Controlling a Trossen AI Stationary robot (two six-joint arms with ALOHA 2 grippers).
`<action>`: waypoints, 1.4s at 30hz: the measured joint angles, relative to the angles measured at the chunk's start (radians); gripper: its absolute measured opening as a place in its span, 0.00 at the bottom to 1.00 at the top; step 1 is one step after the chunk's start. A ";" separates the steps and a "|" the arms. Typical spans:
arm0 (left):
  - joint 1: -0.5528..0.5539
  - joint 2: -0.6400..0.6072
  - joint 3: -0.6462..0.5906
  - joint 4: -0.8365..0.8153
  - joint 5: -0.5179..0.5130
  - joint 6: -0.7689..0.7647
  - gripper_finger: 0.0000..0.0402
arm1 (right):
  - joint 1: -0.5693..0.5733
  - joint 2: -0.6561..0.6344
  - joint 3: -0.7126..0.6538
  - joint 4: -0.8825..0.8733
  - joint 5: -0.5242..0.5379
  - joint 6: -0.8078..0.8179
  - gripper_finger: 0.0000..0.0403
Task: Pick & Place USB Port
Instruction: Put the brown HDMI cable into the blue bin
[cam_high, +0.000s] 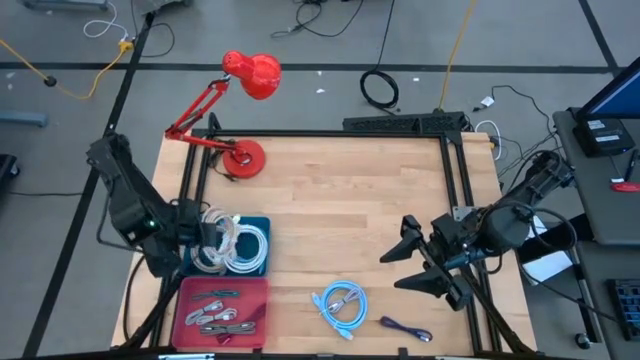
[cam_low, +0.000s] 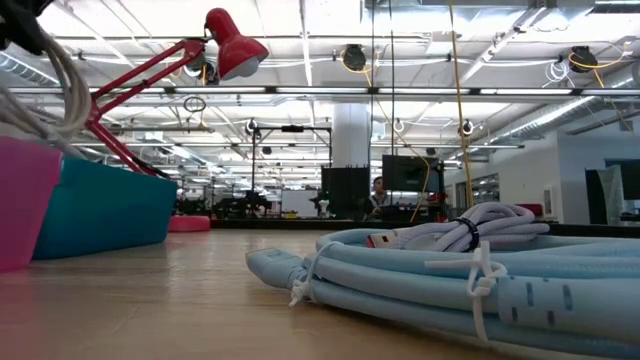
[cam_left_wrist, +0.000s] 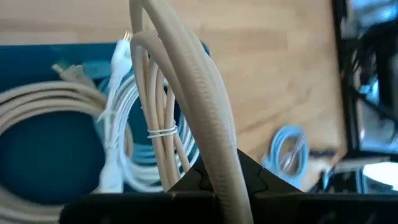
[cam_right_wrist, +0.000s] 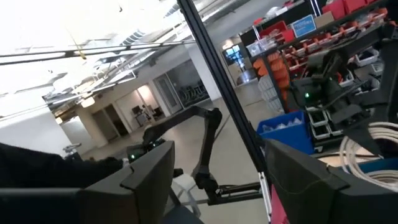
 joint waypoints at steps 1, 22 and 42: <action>0.000 -0.012 0.000 0.004 0.021 0.026 0.01 | 0.000 0.000 0.000 -0.007 0.000 0.000 0.60; 0.124 0.037 0.288 -0.306 0.251 0.251 0.01 | -0.035 0.000 -0.094 -0.011 0.022 0.090 0.60; 0.408 0.350 0.284 -0.307 0.568 0.685 0.01 | -0.040 0.000 -0.102 -0.012 0.012 0.104 0.60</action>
